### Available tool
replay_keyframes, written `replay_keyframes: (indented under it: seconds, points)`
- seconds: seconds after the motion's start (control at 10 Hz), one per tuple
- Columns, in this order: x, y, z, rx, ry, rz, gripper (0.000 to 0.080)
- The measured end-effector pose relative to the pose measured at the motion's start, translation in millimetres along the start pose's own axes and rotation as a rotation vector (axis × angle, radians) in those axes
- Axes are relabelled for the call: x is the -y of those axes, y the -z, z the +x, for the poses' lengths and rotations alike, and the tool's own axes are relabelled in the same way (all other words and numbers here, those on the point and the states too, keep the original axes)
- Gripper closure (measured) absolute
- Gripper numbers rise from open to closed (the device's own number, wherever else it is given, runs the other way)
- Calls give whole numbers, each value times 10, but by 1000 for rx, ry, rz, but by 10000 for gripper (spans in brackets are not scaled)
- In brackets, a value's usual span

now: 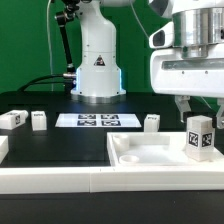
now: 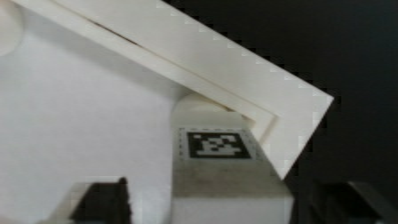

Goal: Assemble square table

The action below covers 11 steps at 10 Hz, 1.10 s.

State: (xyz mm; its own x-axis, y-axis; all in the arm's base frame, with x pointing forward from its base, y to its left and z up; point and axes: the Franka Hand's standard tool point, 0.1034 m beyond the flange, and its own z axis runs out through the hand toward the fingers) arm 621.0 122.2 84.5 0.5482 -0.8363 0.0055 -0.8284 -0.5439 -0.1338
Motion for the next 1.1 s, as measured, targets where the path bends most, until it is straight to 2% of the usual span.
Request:
replay_keyframes:
  seconds: [0.1,0.2,0.7,1.1]
  points:
    - [10,9,4,0,156,-1,180]
    - [8,10,14,0,305,0,158]
    - [19,12,11,2,783,0,151]
    - [7,-9,11,4,1006,-4,151]
